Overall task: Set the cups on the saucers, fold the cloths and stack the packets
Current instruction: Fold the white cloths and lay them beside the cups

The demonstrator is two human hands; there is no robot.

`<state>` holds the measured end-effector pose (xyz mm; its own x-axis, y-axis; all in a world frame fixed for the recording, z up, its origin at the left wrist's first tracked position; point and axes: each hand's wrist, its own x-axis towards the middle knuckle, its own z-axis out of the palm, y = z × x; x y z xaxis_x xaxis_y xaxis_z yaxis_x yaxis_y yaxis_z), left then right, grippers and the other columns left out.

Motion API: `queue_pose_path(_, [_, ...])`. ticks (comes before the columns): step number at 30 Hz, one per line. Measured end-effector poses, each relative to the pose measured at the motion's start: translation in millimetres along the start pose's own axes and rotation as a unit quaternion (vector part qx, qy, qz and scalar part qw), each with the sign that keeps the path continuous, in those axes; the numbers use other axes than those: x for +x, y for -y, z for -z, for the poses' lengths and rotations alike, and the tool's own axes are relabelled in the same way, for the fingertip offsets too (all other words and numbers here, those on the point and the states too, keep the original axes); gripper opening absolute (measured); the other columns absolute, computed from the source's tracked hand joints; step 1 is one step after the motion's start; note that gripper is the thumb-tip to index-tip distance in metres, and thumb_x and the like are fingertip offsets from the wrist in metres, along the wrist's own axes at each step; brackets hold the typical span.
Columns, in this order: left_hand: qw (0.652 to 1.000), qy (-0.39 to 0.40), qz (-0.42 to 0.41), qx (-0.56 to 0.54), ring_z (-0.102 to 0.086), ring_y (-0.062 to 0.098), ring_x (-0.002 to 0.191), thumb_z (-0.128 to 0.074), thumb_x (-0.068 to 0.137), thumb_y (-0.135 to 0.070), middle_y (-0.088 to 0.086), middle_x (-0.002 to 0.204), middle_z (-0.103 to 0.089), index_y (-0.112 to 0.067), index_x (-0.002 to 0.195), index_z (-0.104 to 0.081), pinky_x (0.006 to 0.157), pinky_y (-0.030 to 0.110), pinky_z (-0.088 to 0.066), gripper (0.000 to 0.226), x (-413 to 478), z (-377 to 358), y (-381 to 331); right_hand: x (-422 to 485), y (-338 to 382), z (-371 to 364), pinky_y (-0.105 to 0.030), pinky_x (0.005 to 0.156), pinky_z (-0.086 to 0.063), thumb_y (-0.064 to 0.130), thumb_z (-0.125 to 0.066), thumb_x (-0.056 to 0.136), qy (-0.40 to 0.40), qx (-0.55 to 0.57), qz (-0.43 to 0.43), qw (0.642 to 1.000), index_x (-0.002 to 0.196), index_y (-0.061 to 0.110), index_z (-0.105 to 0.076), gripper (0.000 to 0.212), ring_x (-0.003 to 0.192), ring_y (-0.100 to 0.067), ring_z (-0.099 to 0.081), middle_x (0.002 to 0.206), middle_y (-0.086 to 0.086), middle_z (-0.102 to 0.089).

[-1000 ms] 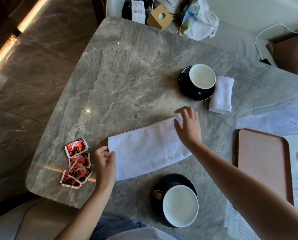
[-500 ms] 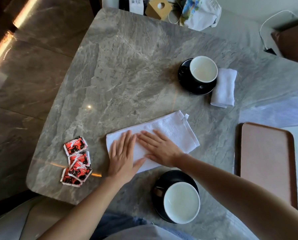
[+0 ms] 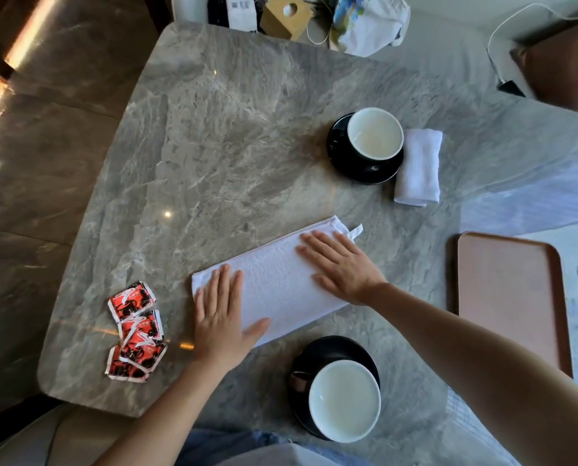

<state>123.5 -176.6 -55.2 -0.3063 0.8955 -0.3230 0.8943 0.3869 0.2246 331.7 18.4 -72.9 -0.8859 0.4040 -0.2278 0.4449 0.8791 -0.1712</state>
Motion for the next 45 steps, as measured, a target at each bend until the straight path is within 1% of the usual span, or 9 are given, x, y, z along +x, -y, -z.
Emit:
queue_pose_path(3, [1.0, 0.016, -0.008, -0.004, -0.013, 0.027, 0.145, -0.032, 0.073, -0.069, 0.009, 0.157, -0.014, -0.011, 0.147, -0.02, 0.116, 0.048, -0.01, 0.095, 1, 2, 3, 4, 12, 15, -0.039, 0.121, -0.003, 0.038, -0.039, 0.098, 0.001, 0.054, -0.024, 0.998, 0.151, 0.022, -0.02, 0.058, 0.148, -0.015, -0.007, 0.16, 0.003, -0.013])
queue_pose_path(5, [0.999, 0.017, -0.033, -0.019, -0.017, 0.029, 0.144, -0.043, 0.075, -0.061, 0.01, 0.156, -0.017, -0.011, 0.146, -0.025, 0.116, 0.047, -0.015, 0.089, 3, 5, 10, 0, 30, 32, -0.036, 0.117, -0.025, 0.025, -0.05, 0.093, -0.036, 0.199, -0.098, 0.974, 0.142, 0.025, -0.042, 0.05, 0.14, -0.013, -0.033, 0.15, 0.002, -0.041])
queue_pose_path(7, [0.996, 0.0, -0.076, -0.04, -0.029, 0.03, 0.141, -0.06, 0.074, -0.043, 0.012, 0.152, -0.029, -0.009, 0.14, -0.036, 0.114, 0.044, -0.024, 0.078, 6, 10, 22, -12, 46, 52, -0.027, 0.086, -0.052, 0.022, -0.047, 0.088, -0.089, 0.354, -0.191, 0.911, 0.113, 0.034, -0.063, 0.032, 0.098, -0.004, -0.065, 0.104, 0.013, -0.071])
queue_pose_path(10, [0.989, -0.039, -0.117, -0.078, -0.04, 0.028, 0.132, -0.069, 0.072, -0.02, 0.011, 0.143, -0.041, -0.009, 0.124, -0.051, 0.108, 0.036, -0.03, 0.057, 10, 15, 33, -40, 62, 66, -0.031, 0.069, -0.056, 0.029, -0.04, 0.082, 0.007, 0.399, -0.248, 0.883, 0.085, 0.031, -0.064, 0.024, 0.062, -0.005, -0.066, 0.069, 0.011, -0.07])
queue_pose_path(14, [0.987, -0.062, -0.124, -0.079, -0.04, 0.024, 0.125, -0.072, 0.067, -0.014, 0.011, 0.137, -0.047, -0.012, 0.115, -0.059, 0.102, 0.035, -0.025, 0.05, 15, 19, 34, -62, 61, 51, -0.037, 0.08, -0.053, 0.028, -0.049, 0.091, 0.176, 0.313, -0.297, 0.885, 0.09, 0.013, -0.064, 0.021, 0.081, -0.023, -0.067, 0.087, -0.005, -0.072])
queue_pose_path(19, [0.995, -0.033, -0.06, -0.065, -0.045, 0.025, 0.123, -0.069, 0.071, -0.025, -0.002, 0.14, -0.044, -0.026, 0.123, -0.054, 0.1, 0.044, -0.033, 0.054, 9, 26, 43, -47, 54, 46, -0.031, 0.065, -0.05, 0.025, -0.054, 0.089, 0.085, 0.311, -0.338, 0.884, 0.1, 0.015, -0.064, 0.017, 0.066, -0.016, -0.059, 0.089, -0.003, -0.069])
queue_pose_path(25, [0.997, -0.014, -0.009, -0.073, -0.052, 0.032, 0.112, -0.072, 0.072, -0.028, 0.006, 0.129, -0.05, -0.02, 0.129, -0.053, 0.086, 0.048, -0.042, 0.06, -25, 24, 52, 23, 43, 70, -0.034, 0.092, -0.045, 0.023, -0.054, 0.091, 0.031, 0.306, -0.305, 0.901, 0.138, 0.013, -0.043, 0.048, 0.113, -0.029, -0.06, 0.132, -0.012, -0.058])
queue_pose_path(33, [0.996, 0.005, -0.001, -0.088, -0.053, 0.027, 0.109, -0.067, 0.076, -0.035, 0.004, 0.124, -0.049, -0.021, 0.137, -0.043, 0.089, 0.046, -0.041, 0.067, -51, 18, 48, 84, 72, 78, -0.03, 0.095, -0.041, 0.021, -0.059, 0.091, 0.0, 0.327, -0.207, 0.922, 0.142, 0.009, -0.037, 0.056, 0.12, -0.028, -0.054, 0.147, -0.008, -0.039])
queue_pose_path(45, [0.995, -0.049, -0.072, -0.052, -0.061, 0.03, 0.103, -0.081, 0.061, -0.021, 0.011, 0.123, -0.055, -0.013, 0.118, -0.058, 0.078, 0.046, -0.052, 0.062, -58, 17, 49, 33, 94, 44, -0.049, 0.117, -0.024, 0.039, -0.061, 0.086, 0.071, 0.134, -0.143, 0.978, 0.151, 0.022, -0.009, 0.085, 0.148, -0.022, -0.003, 0.162, 0.001, 0.0])
